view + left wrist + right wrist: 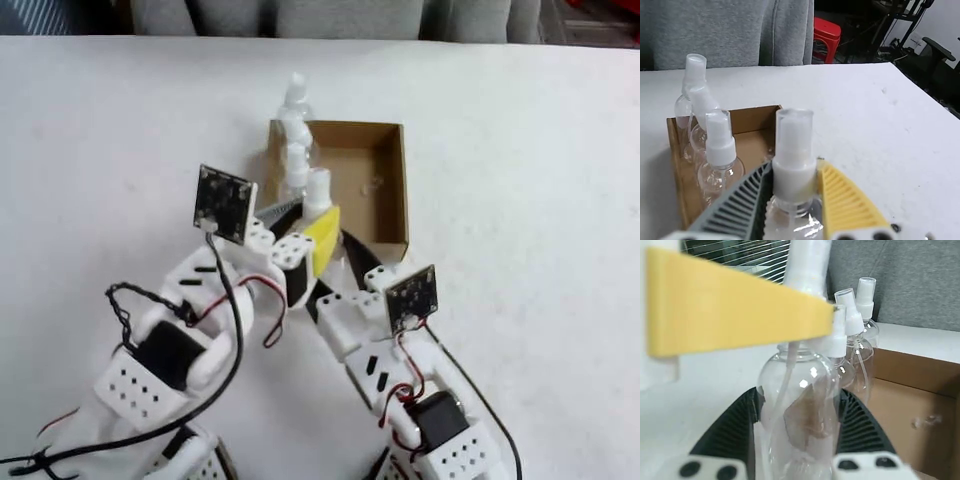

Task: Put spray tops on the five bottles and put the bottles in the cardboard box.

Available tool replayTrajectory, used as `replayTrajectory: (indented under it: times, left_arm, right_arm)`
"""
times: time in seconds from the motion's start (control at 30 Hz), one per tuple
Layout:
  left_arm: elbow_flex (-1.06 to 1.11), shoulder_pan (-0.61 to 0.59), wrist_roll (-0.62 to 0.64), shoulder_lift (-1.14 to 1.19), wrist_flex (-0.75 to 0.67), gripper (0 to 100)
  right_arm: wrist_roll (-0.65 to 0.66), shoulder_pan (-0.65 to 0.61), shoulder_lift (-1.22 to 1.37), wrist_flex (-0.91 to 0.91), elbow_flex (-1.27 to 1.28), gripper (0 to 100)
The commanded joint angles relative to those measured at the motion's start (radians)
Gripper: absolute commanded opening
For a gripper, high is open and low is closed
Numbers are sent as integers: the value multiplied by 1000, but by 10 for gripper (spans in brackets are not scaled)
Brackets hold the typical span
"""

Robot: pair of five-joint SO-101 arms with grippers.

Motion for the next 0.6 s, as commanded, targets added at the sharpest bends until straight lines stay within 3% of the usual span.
replayTrajectory:
  times: [0.0,0.27,0.57]
  left_arm:
    - [15,19,3,-13,-3,24]
    - [12,19,3,-13,-11,33]
    - [17,19,11,-15,-32,300]
  right_arm:
    - [0,31,-15,-5,9,16]
    - [0,35,-15,-2,9,16]
    - [0,35,-15,-2,9,16]
